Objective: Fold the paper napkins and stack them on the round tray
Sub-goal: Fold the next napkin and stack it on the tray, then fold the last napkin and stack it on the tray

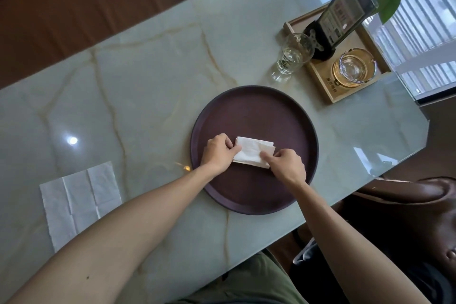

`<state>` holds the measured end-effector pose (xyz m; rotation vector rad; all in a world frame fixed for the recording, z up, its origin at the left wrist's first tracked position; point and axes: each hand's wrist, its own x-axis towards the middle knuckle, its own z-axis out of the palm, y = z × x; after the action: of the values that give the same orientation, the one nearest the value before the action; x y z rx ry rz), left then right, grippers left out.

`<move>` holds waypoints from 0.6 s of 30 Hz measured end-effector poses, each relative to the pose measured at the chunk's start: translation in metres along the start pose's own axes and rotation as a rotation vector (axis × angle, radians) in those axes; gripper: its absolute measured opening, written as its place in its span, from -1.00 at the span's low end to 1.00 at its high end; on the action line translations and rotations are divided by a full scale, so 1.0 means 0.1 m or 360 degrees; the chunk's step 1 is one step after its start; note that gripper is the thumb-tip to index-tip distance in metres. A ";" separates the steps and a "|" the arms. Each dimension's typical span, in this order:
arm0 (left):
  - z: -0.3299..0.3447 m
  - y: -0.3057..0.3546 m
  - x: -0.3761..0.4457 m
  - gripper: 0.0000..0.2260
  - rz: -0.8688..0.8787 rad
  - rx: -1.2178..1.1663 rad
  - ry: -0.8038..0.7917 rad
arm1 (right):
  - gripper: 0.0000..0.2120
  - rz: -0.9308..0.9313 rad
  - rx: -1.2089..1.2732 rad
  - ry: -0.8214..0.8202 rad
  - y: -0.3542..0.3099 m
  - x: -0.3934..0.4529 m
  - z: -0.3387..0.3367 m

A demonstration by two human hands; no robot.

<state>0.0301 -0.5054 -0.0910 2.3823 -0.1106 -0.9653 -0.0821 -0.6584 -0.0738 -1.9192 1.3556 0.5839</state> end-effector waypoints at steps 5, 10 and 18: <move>-0.05 -0.01 -0.03 -0.78 -0.0003 0.0027 -0.0026 | -0.61 0.0042 -0.0064 0.0085 0.07 -0.02 -0.07; -0.25 -0.09 -0.13 -0.87 0.0030 0.0078 0.0013 | -0.65 0.0002 -0.0117 0.0314 -0.04 -0.16 -0.15; -0.96 -0.70 -0.39 -0.83 -0.0025 -0.0074 0.0149 | -0.81 -0.0699 -0.0053 0.0118 -0.81 -0.57 0.26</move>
<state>0.0561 -0.3910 -0.0484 2.3844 -0.0339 -0.8529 -0.0256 -0.5871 -0.0270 -2.1942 0.9239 0.3213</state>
